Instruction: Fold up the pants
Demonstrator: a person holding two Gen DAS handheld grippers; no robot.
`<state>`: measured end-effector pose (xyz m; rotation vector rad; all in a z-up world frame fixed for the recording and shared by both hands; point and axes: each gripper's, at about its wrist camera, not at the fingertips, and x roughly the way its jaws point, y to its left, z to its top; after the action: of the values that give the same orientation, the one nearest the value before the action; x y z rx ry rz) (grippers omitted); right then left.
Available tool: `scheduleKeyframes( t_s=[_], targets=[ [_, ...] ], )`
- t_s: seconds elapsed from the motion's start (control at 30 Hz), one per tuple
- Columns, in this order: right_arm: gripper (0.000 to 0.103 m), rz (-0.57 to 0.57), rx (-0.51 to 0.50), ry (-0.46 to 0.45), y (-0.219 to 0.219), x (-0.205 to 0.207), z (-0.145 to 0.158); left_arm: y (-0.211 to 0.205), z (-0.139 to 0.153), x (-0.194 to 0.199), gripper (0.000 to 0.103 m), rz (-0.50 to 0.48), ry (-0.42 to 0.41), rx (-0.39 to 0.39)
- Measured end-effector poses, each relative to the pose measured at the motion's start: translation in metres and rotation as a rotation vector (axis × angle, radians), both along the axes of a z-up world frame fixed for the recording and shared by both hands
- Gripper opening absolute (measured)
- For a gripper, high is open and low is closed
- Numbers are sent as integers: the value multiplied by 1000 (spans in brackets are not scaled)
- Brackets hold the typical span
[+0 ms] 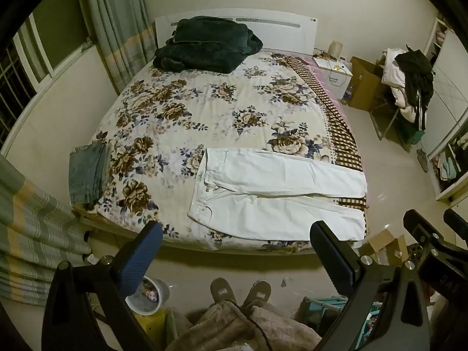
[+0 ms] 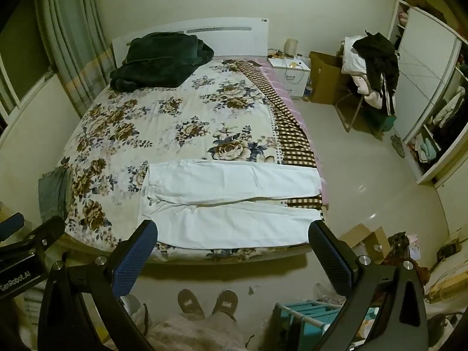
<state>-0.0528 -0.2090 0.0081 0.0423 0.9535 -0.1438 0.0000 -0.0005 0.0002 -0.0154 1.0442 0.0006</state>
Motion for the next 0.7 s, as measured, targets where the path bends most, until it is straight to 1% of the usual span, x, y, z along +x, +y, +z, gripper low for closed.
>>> scheduleKeyframes(
  t_s=[0.1,0.7],
  targets=[
    [103,3,3,1,7,-2,-6,1,0,0,103,-1,1,-2],
    [103,11,2,6,9,4,-1,0,0,0,103,1,0,-6]
  ],
)
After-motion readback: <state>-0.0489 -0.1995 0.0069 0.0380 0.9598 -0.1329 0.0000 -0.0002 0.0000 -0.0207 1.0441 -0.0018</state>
